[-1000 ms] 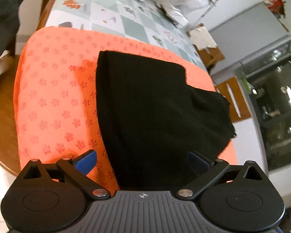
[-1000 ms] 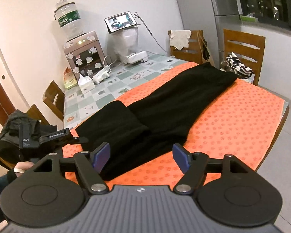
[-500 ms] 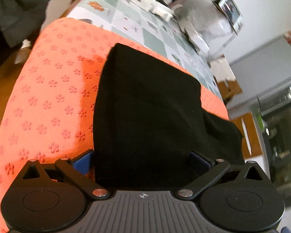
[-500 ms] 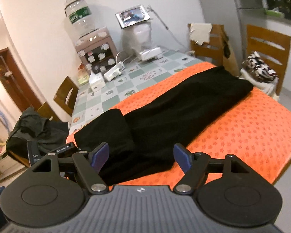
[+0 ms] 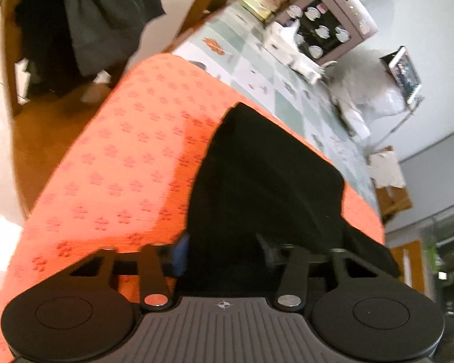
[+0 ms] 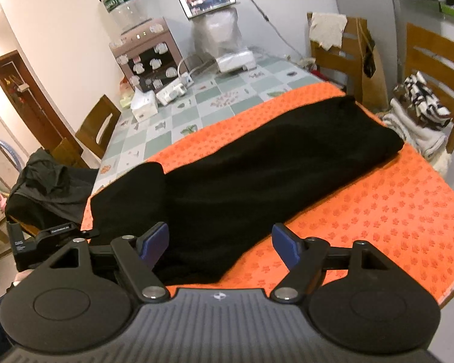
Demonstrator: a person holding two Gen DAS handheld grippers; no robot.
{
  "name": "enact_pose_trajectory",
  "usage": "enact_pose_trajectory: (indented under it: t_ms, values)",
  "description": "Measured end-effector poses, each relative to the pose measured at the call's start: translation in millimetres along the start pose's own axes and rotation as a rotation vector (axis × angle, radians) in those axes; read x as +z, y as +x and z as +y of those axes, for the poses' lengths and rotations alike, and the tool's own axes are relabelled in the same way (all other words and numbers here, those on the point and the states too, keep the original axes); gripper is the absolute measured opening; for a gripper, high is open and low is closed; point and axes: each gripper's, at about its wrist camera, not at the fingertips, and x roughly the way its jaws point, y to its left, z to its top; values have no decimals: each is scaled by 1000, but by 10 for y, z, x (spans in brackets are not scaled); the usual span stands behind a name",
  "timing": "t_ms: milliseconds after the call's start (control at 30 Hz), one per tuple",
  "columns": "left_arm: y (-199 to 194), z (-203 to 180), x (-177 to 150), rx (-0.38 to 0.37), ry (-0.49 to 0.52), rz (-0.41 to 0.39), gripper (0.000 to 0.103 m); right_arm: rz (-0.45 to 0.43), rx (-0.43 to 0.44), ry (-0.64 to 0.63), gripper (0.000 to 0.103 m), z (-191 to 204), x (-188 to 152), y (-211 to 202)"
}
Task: Fold clothes
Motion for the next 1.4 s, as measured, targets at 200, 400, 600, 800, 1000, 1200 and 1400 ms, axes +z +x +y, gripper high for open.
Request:
enact_pose_trajectory:
  t_ms: [200,400,600,800,1000,1200,1400]
  values:
    - [-278,-236,0,69,29,-117,19,77,59,-17,81,-301,169,365]
    - [-477,-791,-84,77,45,-193,17,168,142,-44,81,-624,449,764]
    - [-435,-1497,-276,49,110,-223,16,197,218,-94,81,-832,812,974]
    - [-163,-2251,-598,-9,224,-221,12,215,269,-136,81,-1024,1103,1098]
    - [320,-2914,-1015,-90,321,-116,4,220,284,-151,81,-1273,1302,1119]
    - [347,-2963,-1258,-96,377,-61,22,232,254,-151,81,-1559,1371,1092]
    - [266,-2909,-1442,-95,421,-27,57,246,228,-123,81,-1735,1373,1153]
